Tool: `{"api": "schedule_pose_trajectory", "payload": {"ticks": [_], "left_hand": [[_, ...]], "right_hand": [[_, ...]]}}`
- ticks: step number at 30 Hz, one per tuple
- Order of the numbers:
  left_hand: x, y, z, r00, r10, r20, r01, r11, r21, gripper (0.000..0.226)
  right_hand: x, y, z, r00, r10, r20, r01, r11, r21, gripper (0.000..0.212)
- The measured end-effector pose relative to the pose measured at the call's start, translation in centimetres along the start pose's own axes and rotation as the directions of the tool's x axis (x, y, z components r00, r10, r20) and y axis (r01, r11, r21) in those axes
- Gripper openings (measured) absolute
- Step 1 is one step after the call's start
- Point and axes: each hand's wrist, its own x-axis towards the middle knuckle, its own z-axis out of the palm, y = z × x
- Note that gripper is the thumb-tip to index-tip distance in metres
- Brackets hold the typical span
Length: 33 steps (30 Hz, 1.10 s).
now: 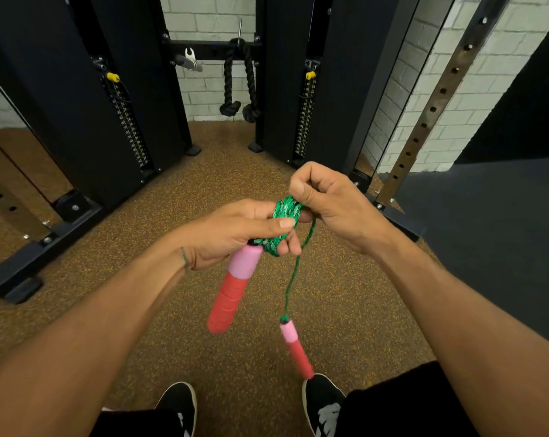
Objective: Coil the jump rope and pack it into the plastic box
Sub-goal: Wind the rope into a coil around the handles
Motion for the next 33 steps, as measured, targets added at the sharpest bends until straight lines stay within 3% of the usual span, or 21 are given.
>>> {"api": "schedule_pose_trajectory", "payload": {"ticks": [4,9,17,20,30,33], "left_hand": [[0.1,0.2,0.6,0.999,0.045,-0.016,-0.048,0.985,-0.165,0.042],[0.2,0.4,1.0,0.992,0.102,-0.075,-0.12,0.95,-0.289,0.04],[0.3,0.4,1.0,0.992,0.074,-0.103,-0.094,0.974,-0.206,0.041],[0.3,0.4,1.1,0.988,0.087,-0.127,-0.105,0.985,-0.136,0.038],[0.7,0.4,0.4,0.925,0.127,-0.359,-0.198,0.965,-0.17,0.034],[1.0,0.0,0.1,0.89,0.129,-0.437,-0.182,0.98,-0.081,0.033]], "right_hand": [[0.3,0.2,-0.4,0.997,0.081,0.001,-0.08,0.986,0.146,0.026],[0.5,1.1,-0.4,0.982,0.188,0.033,-0.191,0.966,0.175,0.033],[0.3,0.8,-0.5,0.963,0.268,0.028,-0.267,0.937,0.226,0.018],[0.4,1.0,-0.6,0.959,0.281,0.027,-0.279,0.931,0.236,0.022],[-0.3,2.2,1.4,0.861,0.44,0.256,-0.452,0.892,-0.016,0.018],[-0.6,1.9,2.1,0.844,0.448,0.294,-0.437,0.893,-0.106,0.016]]}}
